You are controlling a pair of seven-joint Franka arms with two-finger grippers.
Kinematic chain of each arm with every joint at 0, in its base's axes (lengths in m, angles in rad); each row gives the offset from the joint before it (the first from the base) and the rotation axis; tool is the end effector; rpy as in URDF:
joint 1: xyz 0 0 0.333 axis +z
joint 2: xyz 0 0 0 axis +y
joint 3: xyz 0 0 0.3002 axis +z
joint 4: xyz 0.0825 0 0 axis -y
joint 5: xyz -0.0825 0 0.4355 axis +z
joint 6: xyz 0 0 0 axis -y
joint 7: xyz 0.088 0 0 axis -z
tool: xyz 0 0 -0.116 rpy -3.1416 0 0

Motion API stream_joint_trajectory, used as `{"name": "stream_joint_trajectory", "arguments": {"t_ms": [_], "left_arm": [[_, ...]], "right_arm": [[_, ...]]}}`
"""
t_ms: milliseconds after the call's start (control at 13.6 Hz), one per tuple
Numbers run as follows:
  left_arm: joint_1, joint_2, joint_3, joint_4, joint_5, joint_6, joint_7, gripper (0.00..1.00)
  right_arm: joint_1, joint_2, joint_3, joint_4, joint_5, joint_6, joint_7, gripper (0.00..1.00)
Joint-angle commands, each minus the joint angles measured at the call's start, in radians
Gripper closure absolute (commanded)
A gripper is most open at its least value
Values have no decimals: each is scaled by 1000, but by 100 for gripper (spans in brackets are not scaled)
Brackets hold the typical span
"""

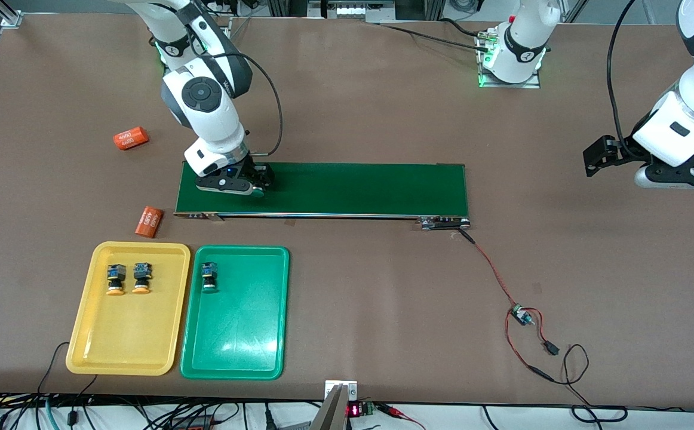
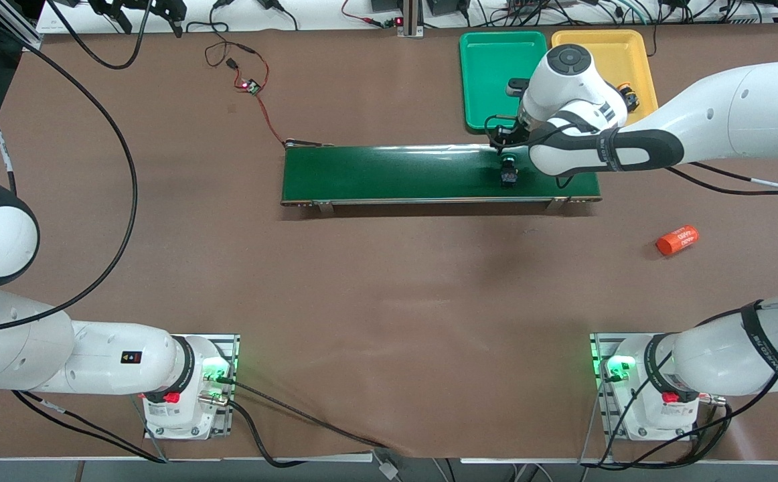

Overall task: Sort buttons by color to trays
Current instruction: 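Move the right gripper back and grasp the second green button on the belt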

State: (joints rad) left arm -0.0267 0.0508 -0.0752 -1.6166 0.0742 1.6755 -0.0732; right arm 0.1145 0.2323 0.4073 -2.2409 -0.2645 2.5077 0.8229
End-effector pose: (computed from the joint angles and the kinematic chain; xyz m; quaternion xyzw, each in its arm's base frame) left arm 0.6256 -0.0552 0.5538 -0.9992 0.0180 -0.0072 0.0345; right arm 0.4984 0.2933 0.2137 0.9975 -0.0522 0.0463 0.0088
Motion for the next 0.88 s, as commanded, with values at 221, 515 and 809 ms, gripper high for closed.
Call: {"name": "stream_joint_trajectory", "arguments": {"t_ms": [221,515,809], "left_arm": [[2,4,-15,29,16,-26,6,0],[8,6,-15,29,9,-28,1,0],[5,6,-15,29,3,-25,0,0]], "right_arm": [[2,33,4,-14,-4,22,-4,5],[-1,50,4,-13,-7,22,-31,49],[-10,55,2,-8,-7,17,-33,78]]}}
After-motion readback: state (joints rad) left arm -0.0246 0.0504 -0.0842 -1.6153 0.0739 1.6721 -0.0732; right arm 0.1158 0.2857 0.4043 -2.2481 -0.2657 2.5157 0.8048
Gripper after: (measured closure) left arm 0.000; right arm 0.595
